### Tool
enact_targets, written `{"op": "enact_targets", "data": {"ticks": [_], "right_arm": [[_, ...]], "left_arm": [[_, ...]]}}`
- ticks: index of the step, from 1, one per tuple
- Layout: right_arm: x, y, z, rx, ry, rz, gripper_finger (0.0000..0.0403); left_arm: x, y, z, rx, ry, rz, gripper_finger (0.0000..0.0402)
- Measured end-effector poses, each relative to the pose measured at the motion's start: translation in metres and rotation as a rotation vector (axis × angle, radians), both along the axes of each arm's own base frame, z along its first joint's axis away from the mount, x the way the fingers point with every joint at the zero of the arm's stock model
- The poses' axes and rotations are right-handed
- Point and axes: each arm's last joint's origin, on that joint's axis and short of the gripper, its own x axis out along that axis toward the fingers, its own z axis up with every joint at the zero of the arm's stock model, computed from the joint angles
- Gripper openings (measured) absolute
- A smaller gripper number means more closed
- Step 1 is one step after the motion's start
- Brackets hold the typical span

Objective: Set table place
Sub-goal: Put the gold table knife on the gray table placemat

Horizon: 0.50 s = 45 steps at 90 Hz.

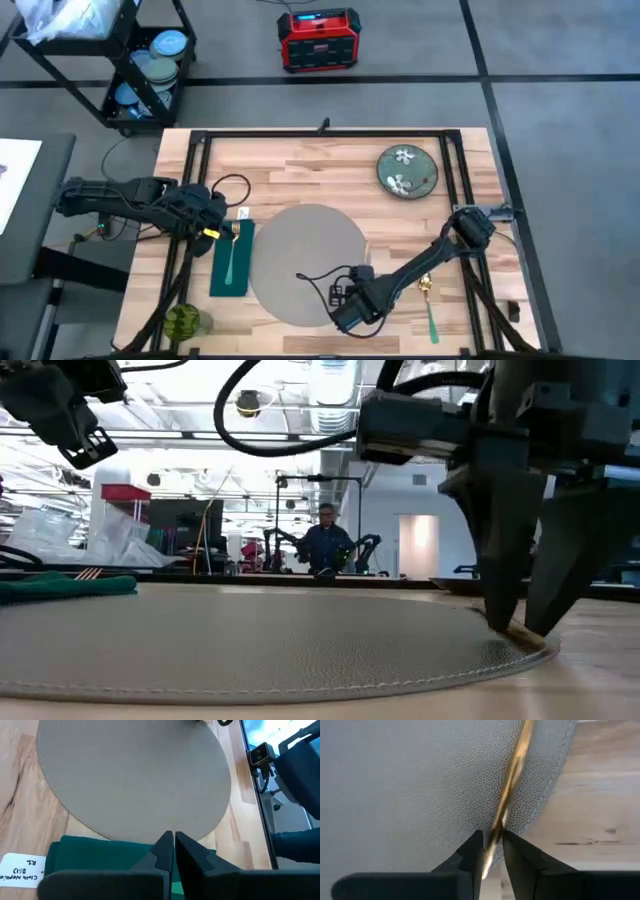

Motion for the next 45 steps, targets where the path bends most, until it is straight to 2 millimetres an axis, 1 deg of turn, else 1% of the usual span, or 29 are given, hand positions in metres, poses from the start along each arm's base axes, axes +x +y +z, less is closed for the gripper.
{"op": "enact_targets", "data": {"ticks": [17, 22, 31, 45], "right_arm": [[0.0002, -0.0007, -0.0018, 0.038, 0.013, 0.001, 0.0059], [0.0012, -0.0028, -0.0017, 0.058, 0.027, -0.003, 0.0047], [0.0013, -0.0039, -0.0018, 0.062, 0.037, 0.002, 0.0010], [0.0011, -0.0037, -0.0018, 0.061, 0.038, 0.010, 0.0002]], "left_arm": [[-0.0001, 0.0000, 0.0000, 0.002, -0.001, -0.002, 0.0001], [0.0000, 0.0000, 0.0000, 0.006, -0.002, -0.006, 0.0001], [0.0000, 0.0000, 0.0000, 0.008, -0.003, -0.008, 0.0001], [-0.0001, 0.0000, 0.0000, 0.008, -0.003, -0.008, 0.0001]]}}
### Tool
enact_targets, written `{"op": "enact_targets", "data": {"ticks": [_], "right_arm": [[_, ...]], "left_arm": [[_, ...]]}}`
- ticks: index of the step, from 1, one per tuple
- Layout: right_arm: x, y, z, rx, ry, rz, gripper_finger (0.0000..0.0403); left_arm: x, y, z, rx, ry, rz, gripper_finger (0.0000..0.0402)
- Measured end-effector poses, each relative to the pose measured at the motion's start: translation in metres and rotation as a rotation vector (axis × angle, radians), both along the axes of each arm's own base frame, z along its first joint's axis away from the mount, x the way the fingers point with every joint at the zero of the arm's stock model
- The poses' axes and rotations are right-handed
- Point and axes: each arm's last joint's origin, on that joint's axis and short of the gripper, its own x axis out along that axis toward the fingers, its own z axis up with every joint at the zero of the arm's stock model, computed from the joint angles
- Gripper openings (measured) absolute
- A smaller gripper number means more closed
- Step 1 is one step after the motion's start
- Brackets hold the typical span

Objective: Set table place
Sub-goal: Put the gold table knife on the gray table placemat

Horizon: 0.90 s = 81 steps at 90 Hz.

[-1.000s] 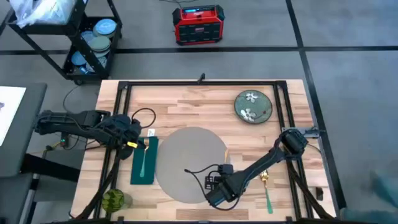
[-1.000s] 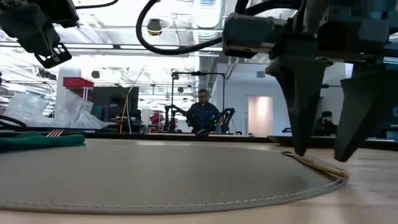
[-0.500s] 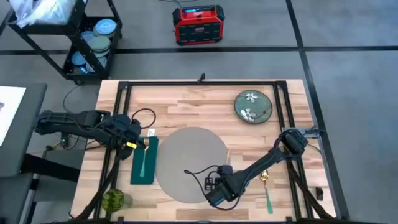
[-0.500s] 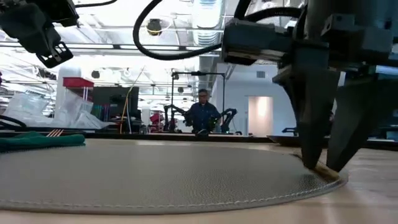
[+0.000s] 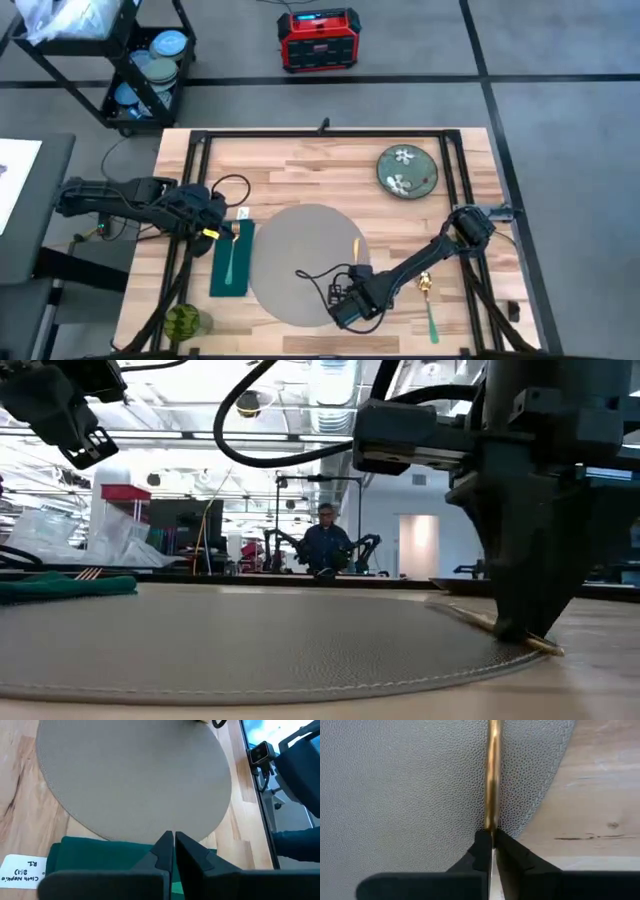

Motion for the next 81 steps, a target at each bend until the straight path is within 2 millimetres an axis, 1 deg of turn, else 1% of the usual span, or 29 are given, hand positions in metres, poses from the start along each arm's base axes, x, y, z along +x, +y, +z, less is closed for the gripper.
{"op": "enact_targets", "data": {"ticks": [21, 31, 48, 65, 81], "right_arm": [[0.002, 0.001, 0.005, -0.026, 0.006, 0.042, 0.0000], [0.005, -0.002, 0.008, -0.042, -0.006, 0.068, 0.0000], [0.015, -0.011, 0.013, -0.070, -0.040, 0.109, 0.0000], [0.022, -0.023, 0.013, -0.078, -0.039, 0.120, 0.0000], [0.028, -0.030, 0.014, -0.074, -0.062, 0.134, 0.0000]], "left_arm": [[0.000, 0.000, 0.000, 0.000, 0.000, 0.000, 0.0001], [0.000, 0.000, 0.000, 0.000, 0.000, 0.000, 0.0001], [0.000, 0.000, 0.000, 0.000, 0.000, 0.001, 0.0001], [0.000, 0.000, 0.000, -0.003, 0.001, 0.003, 0.0001], [0.000, 0.000, 0.000, -0.006, 0.002, 0.006, 0.0000]]}}
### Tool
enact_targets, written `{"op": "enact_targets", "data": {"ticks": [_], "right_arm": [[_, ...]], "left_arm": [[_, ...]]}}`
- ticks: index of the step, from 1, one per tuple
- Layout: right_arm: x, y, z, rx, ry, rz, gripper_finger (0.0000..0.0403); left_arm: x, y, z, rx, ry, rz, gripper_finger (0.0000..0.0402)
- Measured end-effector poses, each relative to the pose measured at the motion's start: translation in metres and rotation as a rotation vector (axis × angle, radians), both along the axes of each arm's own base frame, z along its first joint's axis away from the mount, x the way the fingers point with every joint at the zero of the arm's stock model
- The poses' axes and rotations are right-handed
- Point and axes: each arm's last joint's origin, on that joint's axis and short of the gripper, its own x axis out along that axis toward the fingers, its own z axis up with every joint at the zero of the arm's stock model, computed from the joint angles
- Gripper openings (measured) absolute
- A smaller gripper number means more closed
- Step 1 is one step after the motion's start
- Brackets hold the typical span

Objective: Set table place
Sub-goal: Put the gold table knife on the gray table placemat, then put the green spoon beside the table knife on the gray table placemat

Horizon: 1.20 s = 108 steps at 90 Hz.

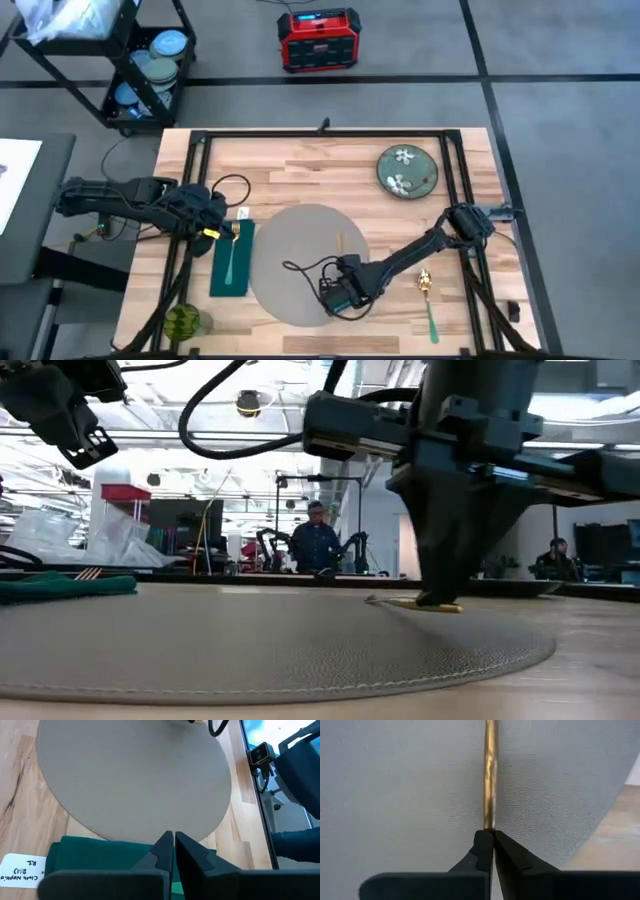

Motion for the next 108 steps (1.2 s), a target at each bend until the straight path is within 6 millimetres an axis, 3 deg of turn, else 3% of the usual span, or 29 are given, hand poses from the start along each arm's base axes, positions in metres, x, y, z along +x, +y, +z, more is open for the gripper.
{"op": "enact_targets", "data": {"ticks": [46, 85, 98, 108], "right_arm": [[-0.001, 0.002, 0.000, -0.007, 0.000, 0.027, 0.0004], [-0.002, 0.001, 0.001, -0.016, 0.009, 0.033, 0.0089], [-0.024, 0.003, 0.004, -0.149, 0.131, -0.001, 0.0092], [-0.052, 0.010, 0.024, -0.209, 0.232, -0.017, 0.0093]], "left_arm": [[0.000, 0.000, 0.000, -0.002, 0.000, 0.002, 0.0000], [0.000, 0.000, 0.000, -0.007, 0.002, 0.008, 0.0000], [0.000, 0.000, 0.000, -0.019, 0.007, 0.019, 0.0000], [0.000, 0.000, 0.000, -0.020, 0.007, 0.020, 0.0000]]}}
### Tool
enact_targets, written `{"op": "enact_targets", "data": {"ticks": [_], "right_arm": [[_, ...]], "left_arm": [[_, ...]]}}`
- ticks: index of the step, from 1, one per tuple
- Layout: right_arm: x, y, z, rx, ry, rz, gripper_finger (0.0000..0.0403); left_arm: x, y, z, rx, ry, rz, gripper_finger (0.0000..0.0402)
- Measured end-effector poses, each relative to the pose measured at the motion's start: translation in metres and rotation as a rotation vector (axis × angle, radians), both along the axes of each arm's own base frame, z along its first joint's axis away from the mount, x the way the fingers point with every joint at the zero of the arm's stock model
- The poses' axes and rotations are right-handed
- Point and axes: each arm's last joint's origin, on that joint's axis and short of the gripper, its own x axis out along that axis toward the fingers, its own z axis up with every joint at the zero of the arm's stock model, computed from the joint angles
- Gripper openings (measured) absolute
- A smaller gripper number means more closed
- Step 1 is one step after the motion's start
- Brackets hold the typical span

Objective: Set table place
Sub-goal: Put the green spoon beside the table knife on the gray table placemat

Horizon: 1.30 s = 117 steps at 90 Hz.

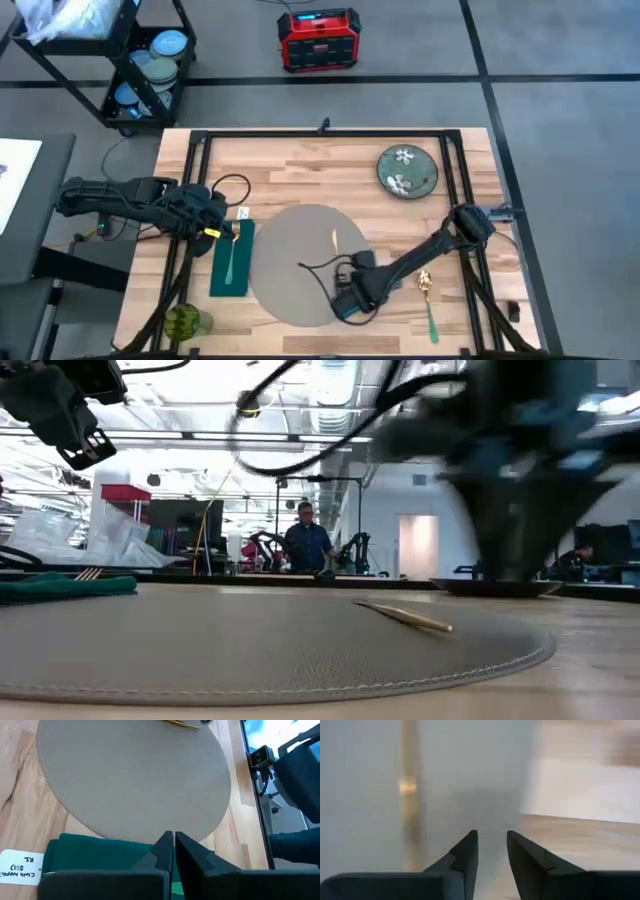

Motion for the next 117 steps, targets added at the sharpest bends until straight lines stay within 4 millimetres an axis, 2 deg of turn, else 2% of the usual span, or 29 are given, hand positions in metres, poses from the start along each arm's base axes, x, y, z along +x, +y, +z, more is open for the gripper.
{"op": "enact_targets", "data": {"ticks": [10, 22, 31, 41, 65, 75, 92, 98, 104, 117], "right_arm": [[-0.032, 0.015, 0.017, -0.035, 0.086, -0.043, 0.0093], [-0.059, 0.043, 0.022, 0.078, 0.193, -0.010, 0.0093], [-0.070, 0.064, 0.014, 0.148, 0.233, 0.011, 0.0093], [-0.074, 0.072, 0.009, 0.182, 0.253, 0.022, 0.0093], [-0.093, 0.064, -0.001, 0.148, 0.390, -0.027, 0.0093], [-0.096, 0.060, -0.020, 0.165, 0.390, -0.043, 0.0093], [-0.104, 0.049, -0.047, 0.293, 0.324, -0.062, 0.0093], [-0.108, 0.044, -0.044, 0.298, 0.317, -0.069, 0.0093], [-0.114, 0.034, -0.038, 0.231, 0.354, -0.089, 0.0094], [-0.128, 0.014, -0.010, 0.172, 0.373, -0.104, 0.0094]], "left_arm": [[0.000, 0.000, 0.000, 0.000, 0.000, 0.000, 0.0000], [0.000, 0.000, 0.000, -0.002, -0.002, 0.002, 0.0000], [0.000, 0.000, 0.000, -0.009, -0.003, 0.009, 0.0001], [0.002, 0.000, 0.002, -0.017, -0.025, 0.015, 0.0001], [0.005, 0.000, 0.005, -0.048, -0.058, 0.040, 0.0001], [0.004, 0.000, 0.005, -0.069, -0.045, 0.062, 0.0001], [0.004, 0.000, 0.005, -0.078, -0.042, 0.070, 0.0001], [0.004, 0.000, 0.005, -0.083, -0.040, 0.075, 0.0001], [0.004, 0.000, 0.005, -0.092, -0.037, 0.084, 0.0001], [0.004, 0.000, 0.005, -0.096, -0.036, 0.088, 0.0001]]}}
